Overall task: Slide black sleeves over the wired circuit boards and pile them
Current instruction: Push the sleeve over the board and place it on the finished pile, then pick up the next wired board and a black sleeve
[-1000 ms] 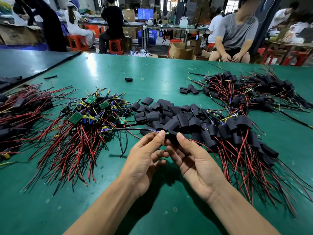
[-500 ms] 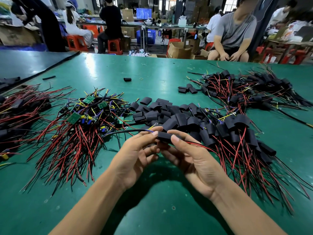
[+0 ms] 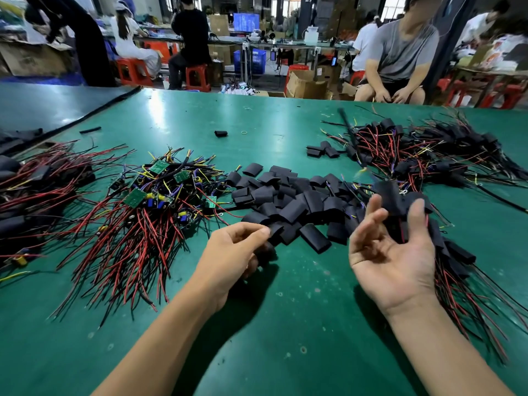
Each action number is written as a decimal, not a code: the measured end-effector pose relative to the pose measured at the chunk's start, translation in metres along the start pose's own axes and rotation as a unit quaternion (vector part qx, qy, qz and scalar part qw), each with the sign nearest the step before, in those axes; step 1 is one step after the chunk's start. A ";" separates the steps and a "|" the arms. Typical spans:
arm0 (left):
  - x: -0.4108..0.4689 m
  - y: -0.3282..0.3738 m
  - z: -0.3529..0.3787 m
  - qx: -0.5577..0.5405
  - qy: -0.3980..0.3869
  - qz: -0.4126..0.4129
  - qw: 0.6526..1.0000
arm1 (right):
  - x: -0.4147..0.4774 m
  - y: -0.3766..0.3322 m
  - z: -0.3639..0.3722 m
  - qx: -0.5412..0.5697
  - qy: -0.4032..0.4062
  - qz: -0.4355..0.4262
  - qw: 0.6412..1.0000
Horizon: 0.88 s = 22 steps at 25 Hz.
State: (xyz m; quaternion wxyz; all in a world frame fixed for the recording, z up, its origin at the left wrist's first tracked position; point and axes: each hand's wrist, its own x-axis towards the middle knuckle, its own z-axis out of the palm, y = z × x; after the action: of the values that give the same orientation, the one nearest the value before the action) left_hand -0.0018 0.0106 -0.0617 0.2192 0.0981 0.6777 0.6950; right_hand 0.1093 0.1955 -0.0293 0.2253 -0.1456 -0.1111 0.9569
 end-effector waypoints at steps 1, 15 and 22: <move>0.001 -0.001 -0.001 0.020 0.021 0.011 1.000 | 0.001 -0.001 -0.001 -0.004 0.011 -0.013 1.000; 0.016 -0.001 -0.022 -0.091 0.253 0.064 0.961 | 0.006 0.052 -0.035 -0.697 -0.026 -0.258 0.669; 0.015 -0.001 -0.021 -0.012 0.180 0.033 0.983 | 0.007 0.046 -0.035 -0.697 -0.028 -0.242 0.675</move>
State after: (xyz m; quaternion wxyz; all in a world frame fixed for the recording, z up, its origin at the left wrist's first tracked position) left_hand -0.0242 -0.0015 -0.0666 0.0712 -0.0091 0.6940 0.7164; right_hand 0.0968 0.1635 -0.0763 0.2791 -0.2017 -0.7830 0.5180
